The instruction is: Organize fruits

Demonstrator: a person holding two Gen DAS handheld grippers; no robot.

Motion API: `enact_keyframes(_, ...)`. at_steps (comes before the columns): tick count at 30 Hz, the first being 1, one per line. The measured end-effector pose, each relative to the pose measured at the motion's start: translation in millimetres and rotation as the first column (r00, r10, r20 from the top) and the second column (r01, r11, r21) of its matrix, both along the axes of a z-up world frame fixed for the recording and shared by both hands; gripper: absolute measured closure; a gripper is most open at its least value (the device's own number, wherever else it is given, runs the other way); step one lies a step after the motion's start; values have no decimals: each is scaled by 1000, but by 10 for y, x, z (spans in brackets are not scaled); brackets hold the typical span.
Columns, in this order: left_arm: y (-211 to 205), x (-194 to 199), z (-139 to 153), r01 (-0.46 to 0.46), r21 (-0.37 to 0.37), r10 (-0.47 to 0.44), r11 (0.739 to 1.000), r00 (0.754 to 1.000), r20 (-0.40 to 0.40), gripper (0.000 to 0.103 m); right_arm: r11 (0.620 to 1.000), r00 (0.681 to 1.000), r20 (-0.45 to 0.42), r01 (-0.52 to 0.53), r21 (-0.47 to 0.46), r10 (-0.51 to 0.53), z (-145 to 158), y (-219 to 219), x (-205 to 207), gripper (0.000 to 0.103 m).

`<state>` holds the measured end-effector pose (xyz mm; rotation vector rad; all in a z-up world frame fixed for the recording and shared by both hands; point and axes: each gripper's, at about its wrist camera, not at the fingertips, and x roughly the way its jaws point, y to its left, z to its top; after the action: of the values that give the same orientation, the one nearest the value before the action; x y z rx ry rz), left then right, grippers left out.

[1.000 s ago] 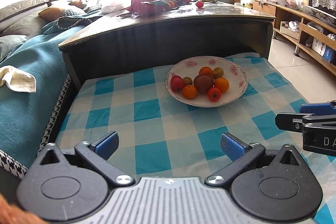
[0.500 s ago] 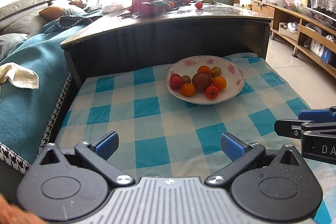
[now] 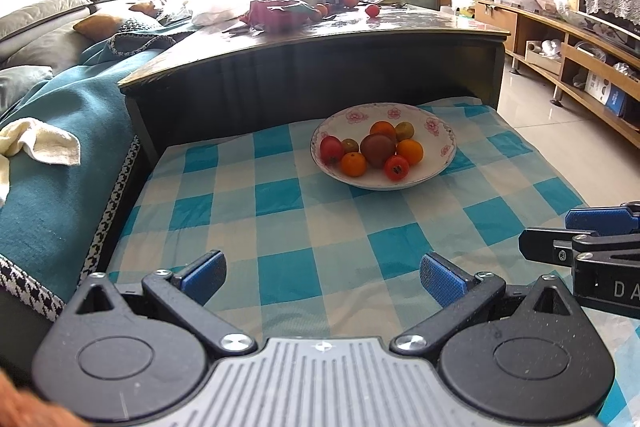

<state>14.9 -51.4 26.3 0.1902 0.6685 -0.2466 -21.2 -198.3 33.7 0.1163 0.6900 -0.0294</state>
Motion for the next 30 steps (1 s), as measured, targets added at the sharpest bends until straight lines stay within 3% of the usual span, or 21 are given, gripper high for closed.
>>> enact_keyframes(30,99,-406,44,23,-2,-23,1000,1000,-8,0,1000,1000,1,-6,10,6,55,132,-402,60)
